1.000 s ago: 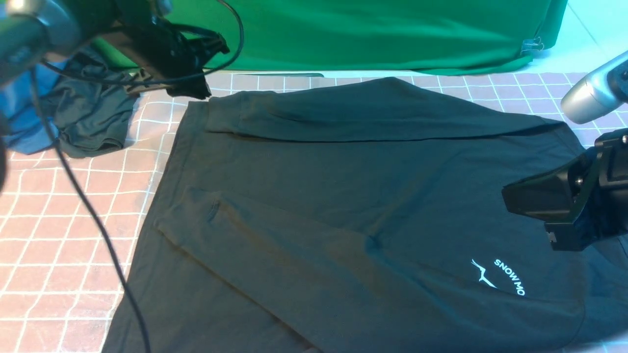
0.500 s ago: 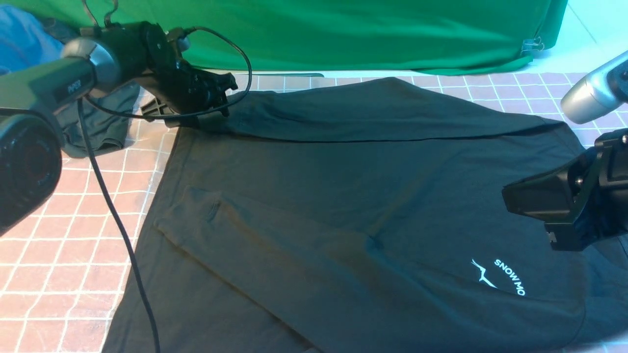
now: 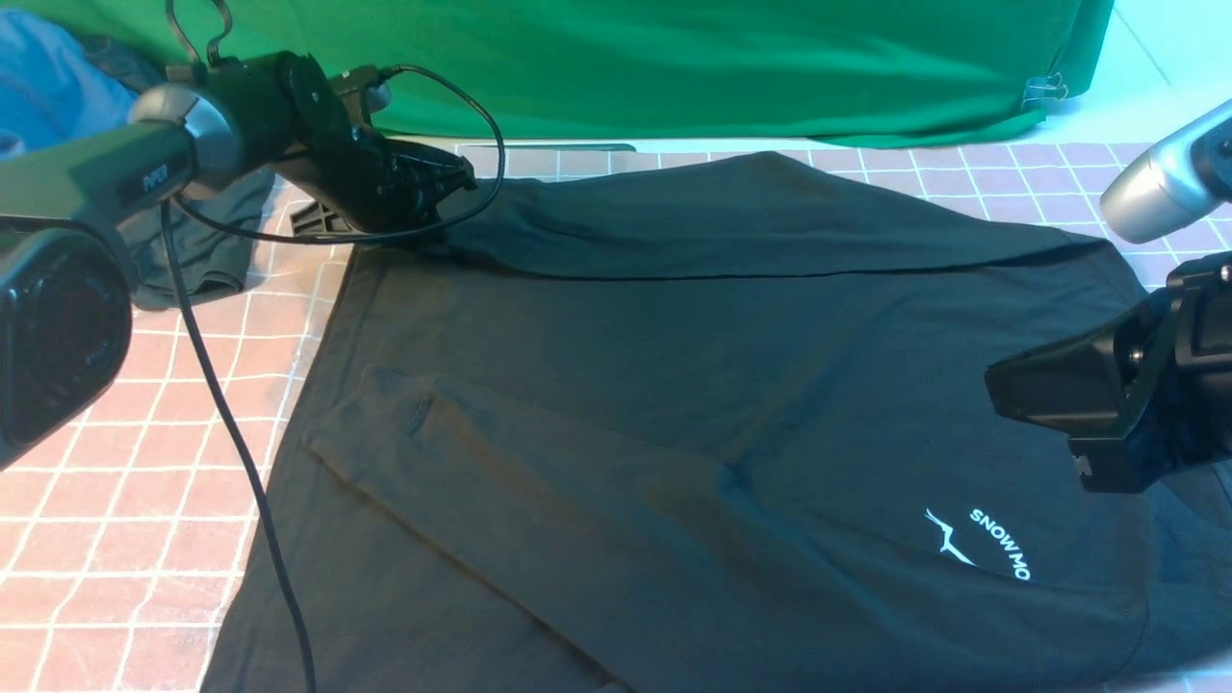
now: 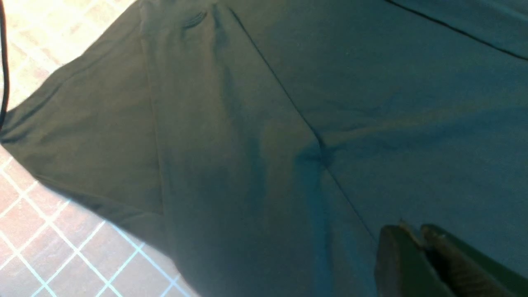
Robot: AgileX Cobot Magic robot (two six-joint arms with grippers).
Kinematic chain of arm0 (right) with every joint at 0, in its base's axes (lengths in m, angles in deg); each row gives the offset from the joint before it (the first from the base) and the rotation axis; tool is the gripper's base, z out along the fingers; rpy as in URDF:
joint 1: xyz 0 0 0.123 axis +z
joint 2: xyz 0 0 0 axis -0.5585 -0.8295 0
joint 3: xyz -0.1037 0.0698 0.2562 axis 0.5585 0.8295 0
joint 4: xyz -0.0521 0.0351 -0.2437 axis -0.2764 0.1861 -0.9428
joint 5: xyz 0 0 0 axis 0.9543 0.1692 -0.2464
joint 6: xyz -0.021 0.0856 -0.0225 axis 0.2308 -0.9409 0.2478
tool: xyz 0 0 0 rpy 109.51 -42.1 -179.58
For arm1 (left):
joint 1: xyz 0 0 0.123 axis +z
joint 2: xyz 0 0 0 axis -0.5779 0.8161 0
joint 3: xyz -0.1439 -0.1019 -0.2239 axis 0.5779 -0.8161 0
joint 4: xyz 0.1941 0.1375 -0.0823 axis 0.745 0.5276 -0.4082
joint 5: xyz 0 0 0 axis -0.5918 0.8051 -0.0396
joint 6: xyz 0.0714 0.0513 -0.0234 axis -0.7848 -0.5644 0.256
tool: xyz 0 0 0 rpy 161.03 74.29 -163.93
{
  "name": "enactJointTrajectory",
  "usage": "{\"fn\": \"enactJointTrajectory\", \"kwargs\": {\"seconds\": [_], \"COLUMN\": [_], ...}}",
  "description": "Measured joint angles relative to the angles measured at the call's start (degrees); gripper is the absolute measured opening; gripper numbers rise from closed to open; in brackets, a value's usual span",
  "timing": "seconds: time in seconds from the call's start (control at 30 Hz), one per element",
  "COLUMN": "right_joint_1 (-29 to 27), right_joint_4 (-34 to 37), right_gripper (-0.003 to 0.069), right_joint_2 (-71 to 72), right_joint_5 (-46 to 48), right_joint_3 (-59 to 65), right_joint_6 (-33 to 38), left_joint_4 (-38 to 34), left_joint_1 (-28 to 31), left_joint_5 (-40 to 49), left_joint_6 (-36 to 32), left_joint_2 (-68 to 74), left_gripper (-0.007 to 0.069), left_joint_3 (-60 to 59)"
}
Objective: Fold a long-sleeved shirt over a pink coffee tablecloth.
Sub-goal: 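Fold the left side of the dark shirt inward over its body with the left gripper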
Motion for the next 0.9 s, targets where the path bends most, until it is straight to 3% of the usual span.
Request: {"fn": "enactJointTrajectory", "kwargs": {"seconds": [0.1, 0.63, 0.77, 0.9], "right_joint_1": [0.0, 0.0, 0.0, 0.0], "right_joint_4": [-0.1, -0.4, -4.2, -5.8], "right_gripper": [0.0091, 0.0113, 0.0123, 0.0123], "right_joint_2": [0.0, 0.0, 0.0, 0.0], "right_joint_5": [0.0, -0.2, -2.0, -2.6], "right_joint_3": [0.0, 0.0, 0.0, 0.0], "right_joint_6": [0.0, 0.0, -0.5, -1.6], "left_joint_4": [0.0, 0.0, 1.4, 2.6], "left_joint_1": [0.0, 0.0, 0.0, 0.0], "left_joint_5": [1.5, 22.2, 30.7, 31.6], "left_joint_6": [0.1, 0.2, 0.6, 2.6], "left_joint_2": [-0.5, -15.6, -18.1, -20.5], "left_gripper": [0.0048, 0.0048, 0.0048, 0.0048], "left_joint_3": [0.0, 0.0, -0.1, -1.1]}}
